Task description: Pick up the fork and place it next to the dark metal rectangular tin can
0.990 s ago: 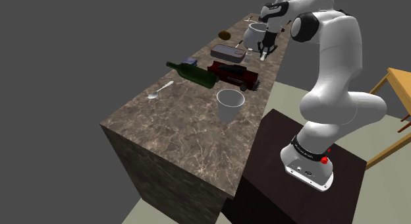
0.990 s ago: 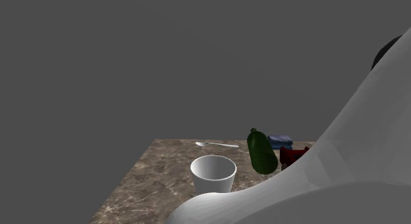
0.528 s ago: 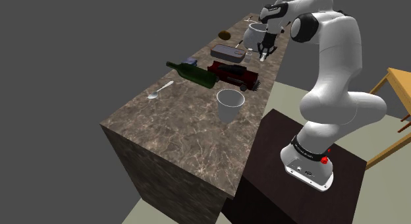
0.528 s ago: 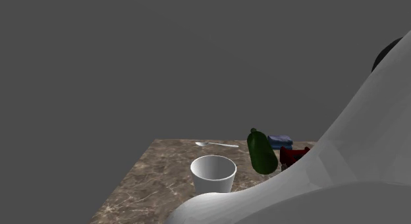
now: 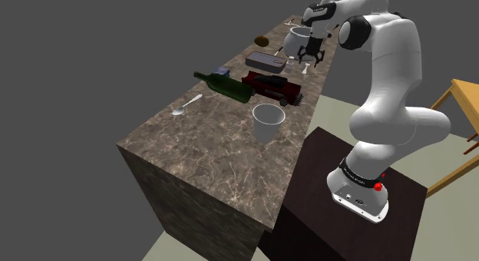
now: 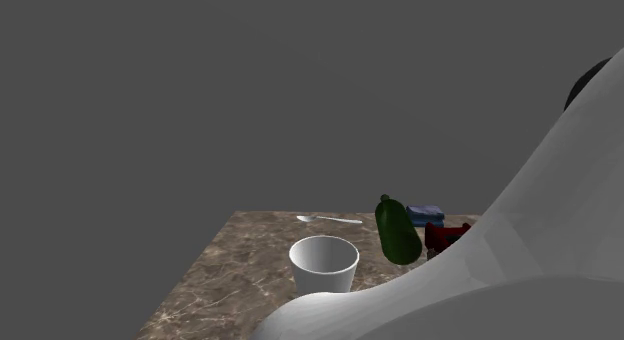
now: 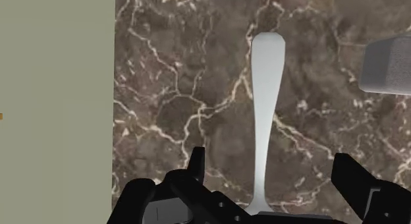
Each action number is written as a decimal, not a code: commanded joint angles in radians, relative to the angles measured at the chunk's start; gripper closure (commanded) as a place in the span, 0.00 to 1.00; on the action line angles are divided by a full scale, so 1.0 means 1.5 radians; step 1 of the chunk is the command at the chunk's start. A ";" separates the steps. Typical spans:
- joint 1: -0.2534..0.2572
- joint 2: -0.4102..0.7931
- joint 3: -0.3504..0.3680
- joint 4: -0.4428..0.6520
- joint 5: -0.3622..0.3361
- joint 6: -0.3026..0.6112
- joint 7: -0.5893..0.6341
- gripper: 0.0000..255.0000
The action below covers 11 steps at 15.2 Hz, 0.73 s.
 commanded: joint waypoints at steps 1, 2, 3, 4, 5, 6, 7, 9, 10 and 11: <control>-0.002 0.001 0.000 0.038 -0.001 -0.037 0.001 0.00; -0.004 0.006 0.000 0.068 -0.001 -0.062 0.003 0.00; -0.006 0.011 0.000 0.095 -0.001 -0.083 0.004 0.00; -0.006 0.011 0.000 0.095 -0.001 -0.083 0.004 0.00; -0.006 0.011 0.000 0.094 -0.001 -0.083 0.004 0.00; -0.006 0.011 0.000 0.095 -0.001 -0.083 0.004 0.00; -0.006 0.011 0.000 0.095 -0.001 -0.083 0.004 0.00; -0.006 0.011 0.000 0.095 -0.001 -0.083 0.004 0.00; -0.006 0.011 0.000 0.095 -0.001 -0.083 0.004 0.00; -0.006 0.011 0.000 0.094 -0.001 -0.083 0.004 0.00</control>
